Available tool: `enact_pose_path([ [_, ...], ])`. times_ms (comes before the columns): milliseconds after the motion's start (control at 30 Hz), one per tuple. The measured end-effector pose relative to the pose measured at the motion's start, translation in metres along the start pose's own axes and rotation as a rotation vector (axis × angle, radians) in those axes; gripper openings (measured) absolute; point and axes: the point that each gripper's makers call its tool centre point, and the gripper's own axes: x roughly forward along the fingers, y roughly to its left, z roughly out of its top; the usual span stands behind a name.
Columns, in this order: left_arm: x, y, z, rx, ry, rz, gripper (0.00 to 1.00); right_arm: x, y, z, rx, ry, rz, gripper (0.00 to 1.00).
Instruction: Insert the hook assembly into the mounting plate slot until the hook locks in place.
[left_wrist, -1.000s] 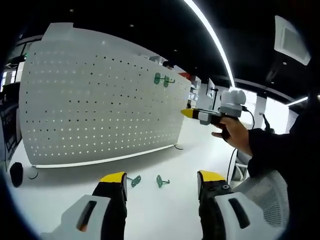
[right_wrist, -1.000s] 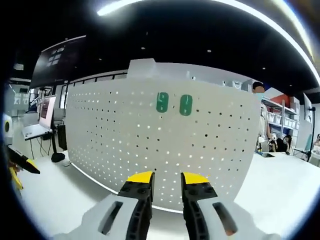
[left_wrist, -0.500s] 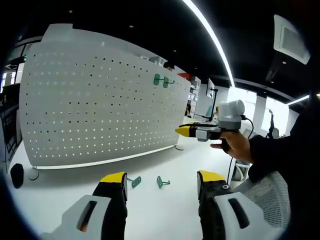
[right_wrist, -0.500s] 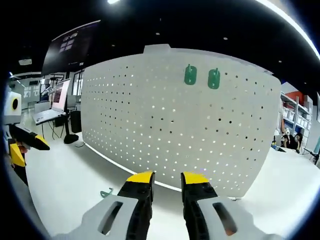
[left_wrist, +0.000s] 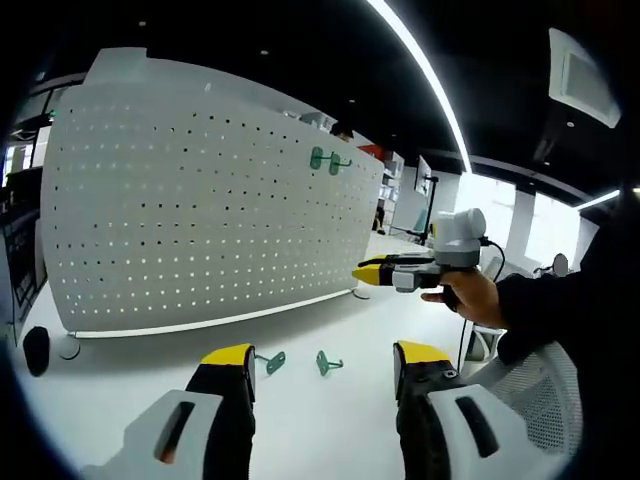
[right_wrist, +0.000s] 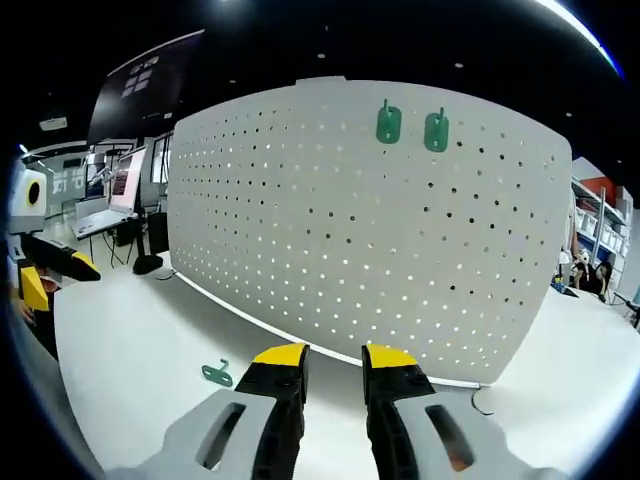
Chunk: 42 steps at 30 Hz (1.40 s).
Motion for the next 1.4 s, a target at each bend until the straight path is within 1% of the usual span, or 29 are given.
enact_pose_path([
  [400, -0.001, 0.004, 0.002, 0.015, -0.006, 0.029, 0.58, 0.001, 0.01, 0.0, -0.026, -0.004, 0.047, 0.19],
  [533, 0.0, 0.005, -0.008, 0.021, 0.025, 0.04, 0.58, 0.0, 0.014, 0.0, 0.002, -0.005, 0.061, 0.19],
  [600, 0.001, 0.006, -0.012, 0.032, 0.043, 0.044, 0.58, -0.001, 0.018, 0.002, 0.01, -0.01, 0.077, 0.19],
  [733, -0.001, 0.009, -0.014, 0.03, 0.045, 0.056, 0.58, -0.006, 0.03, 0.009, -0.018, -0.011, 0.128, 0.19],
  [833, 0.0, 0.01, -0.013, 0.019, 0.041, 0.064, 0.59, -0.008, 0.033, 0.008, -0.034, -0.003, 0.159, 0.19],
  [1033, 0.001, 0.016, -0.013, 0.032, 0.041, 0.087, 0.59, -0.012, 0.039, -0.007, -0.086, 0.033, 0.233, 0.19],
  [1200, 0.001, 0.02, -0.014, 0.041, 0.052, 0.107, 0.59, -0.008, 0.041, -0.018, -0.087, 0.055, 0.277, 0.19],
  [1233, 0.001, 0.021, -0.015, 0.044, 0.056, 0.109, 0.59, -0.006, 0.044, -0.024, -0.093, 0.074, 0.299, 0.19],
  [1333, 0.001, 0.021, -0.017, 0.061, 0.07, 0.113, 0.59, 0.001, 0.056, -0.035, -0.112, 0.1, 0.358, 0.19],
  [1400, 0.001, 0.022, -0.017, 0.063, 0.07, 0.114, 0.59, 0.005, 0.065, -0.046, -0.133, 0.134, 0.396, 0.19],
])
